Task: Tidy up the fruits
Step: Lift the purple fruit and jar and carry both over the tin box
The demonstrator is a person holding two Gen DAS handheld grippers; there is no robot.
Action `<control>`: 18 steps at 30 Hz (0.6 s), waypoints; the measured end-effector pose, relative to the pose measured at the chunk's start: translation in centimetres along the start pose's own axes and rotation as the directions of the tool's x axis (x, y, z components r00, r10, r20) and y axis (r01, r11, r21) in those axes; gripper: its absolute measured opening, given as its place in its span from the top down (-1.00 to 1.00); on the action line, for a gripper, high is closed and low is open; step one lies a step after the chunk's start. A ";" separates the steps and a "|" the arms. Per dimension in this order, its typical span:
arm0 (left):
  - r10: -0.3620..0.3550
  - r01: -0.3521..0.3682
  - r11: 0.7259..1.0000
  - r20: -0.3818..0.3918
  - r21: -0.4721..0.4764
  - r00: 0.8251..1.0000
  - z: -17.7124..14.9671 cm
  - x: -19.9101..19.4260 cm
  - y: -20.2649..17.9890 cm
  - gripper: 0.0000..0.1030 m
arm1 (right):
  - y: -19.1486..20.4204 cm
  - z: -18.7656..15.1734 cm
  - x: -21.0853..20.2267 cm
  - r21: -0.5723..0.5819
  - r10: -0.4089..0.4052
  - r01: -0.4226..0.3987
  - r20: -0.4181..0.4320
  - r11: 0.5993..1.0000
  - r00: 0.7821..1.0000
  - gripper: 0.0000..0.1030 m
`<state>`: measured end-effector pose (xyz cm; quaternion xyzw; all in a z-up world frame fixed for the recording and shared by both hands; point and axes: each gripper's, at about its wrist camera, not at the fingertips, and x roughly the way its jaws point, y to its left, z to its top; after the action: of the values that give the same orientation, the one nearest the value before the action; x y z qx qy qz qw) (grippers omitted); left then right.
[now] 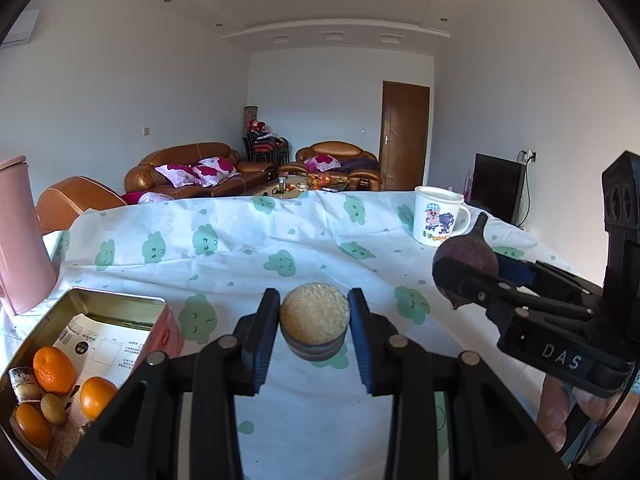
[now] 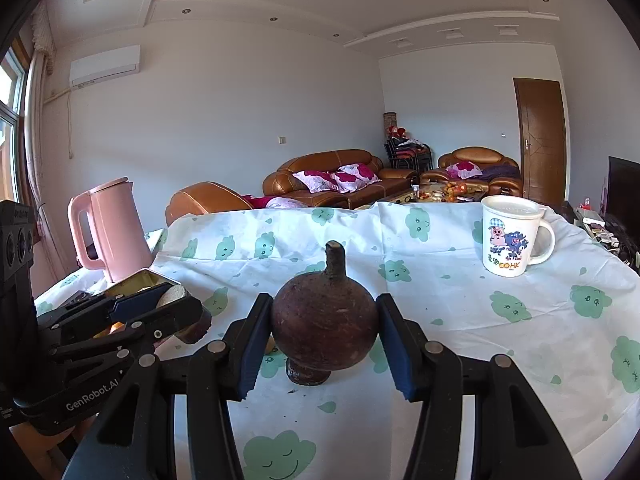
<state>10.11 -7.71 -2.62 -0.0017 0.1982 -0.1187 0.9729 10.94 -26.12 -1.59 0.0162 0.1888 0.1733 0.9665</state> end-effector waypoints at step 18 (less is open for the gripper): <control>0.042 -0.044 0.999 0.086 0.022 0.995 -0.2 -1.8 -0.4 0.29 | 1.4 -0.1 -0.9 -0.072 0.015 -0.012 0.045 0.997 0.999 -0.05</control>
<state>8.37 -7.69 -2.12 0.0089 0.1550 -0.1000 0.9828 9.65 -25.14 -1.18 -0.0131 0.1606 0.1861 0.9692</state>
